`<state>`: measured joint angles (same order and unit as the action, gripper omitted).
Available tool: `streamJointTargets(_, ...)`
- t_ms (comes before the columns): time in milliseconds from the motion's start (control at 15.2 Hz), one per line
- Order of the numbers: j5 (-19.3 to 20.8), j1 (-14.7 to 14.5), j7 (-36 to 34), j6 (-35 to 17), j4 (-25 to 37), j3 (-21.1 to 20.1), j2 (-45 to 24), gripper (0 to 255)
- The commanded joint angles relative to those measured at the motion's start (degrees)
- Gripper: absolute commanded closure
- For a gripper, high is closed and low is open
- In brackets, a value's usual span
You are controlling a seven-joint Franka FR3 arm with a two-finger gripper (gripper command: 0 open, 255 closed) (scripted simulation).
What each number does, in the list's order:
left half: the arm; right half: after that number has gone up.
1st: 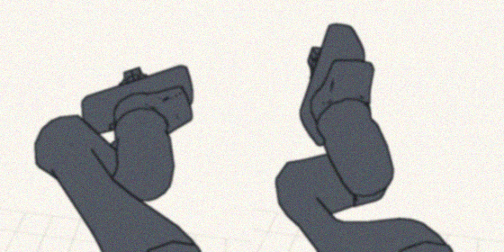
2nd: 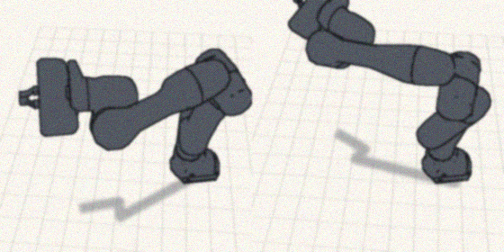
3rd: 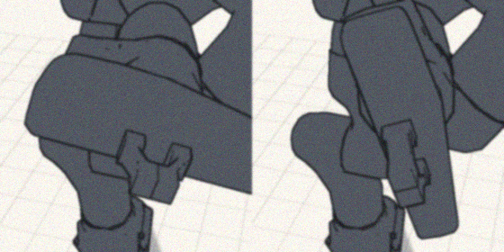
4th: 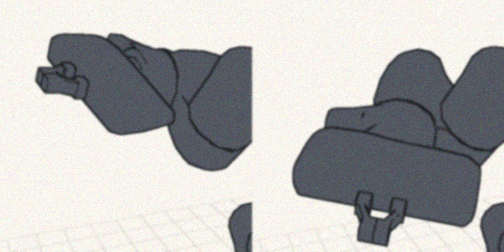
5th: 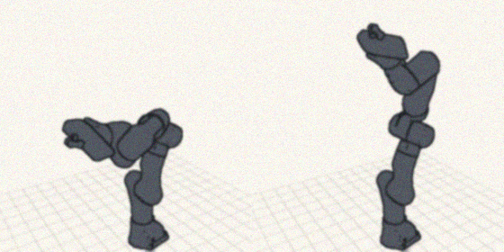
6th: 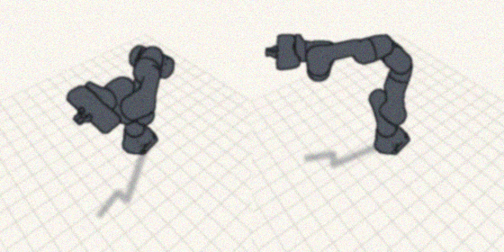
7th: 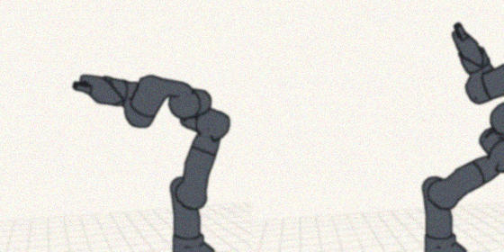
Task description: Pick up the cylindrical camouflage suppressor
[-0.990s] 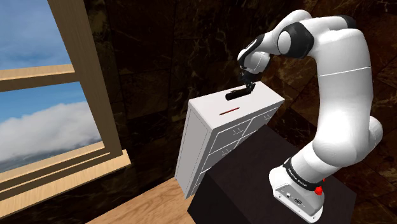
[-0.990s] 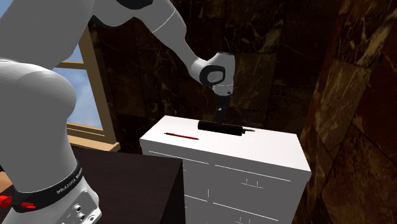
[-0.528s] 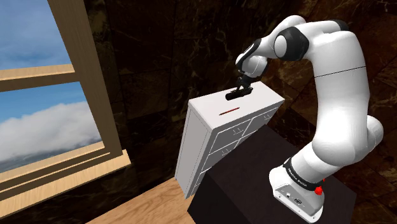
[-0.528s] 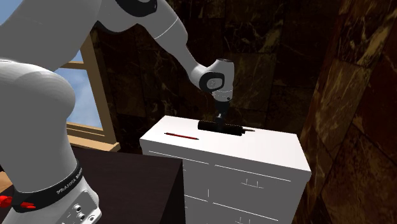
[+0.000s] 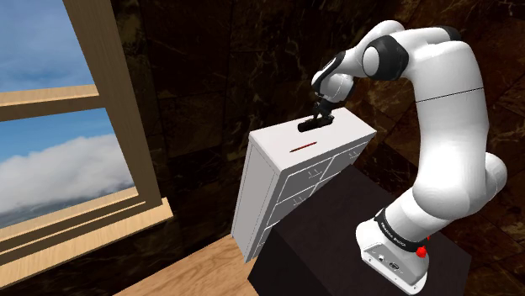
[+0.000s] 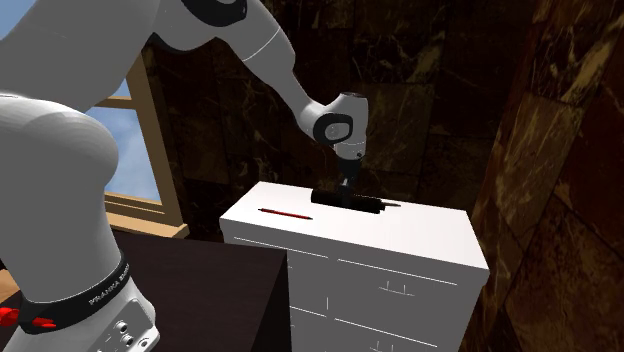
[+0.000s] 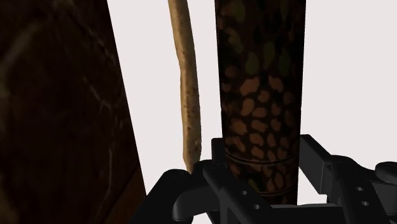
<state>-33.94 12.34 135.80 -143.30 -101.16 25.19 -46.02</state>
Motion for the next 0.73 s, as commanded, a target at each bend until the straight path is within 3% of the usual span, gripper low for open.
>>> streamJointTargets(0, -0.07, 0.03, 0.04, -0.1, -0.06, -0.06, -0.1, 255)
streamJointTargets(660, 2.97, -2.27, -1.95, 4.02, -1.85, 3.07, 5.74, 255)
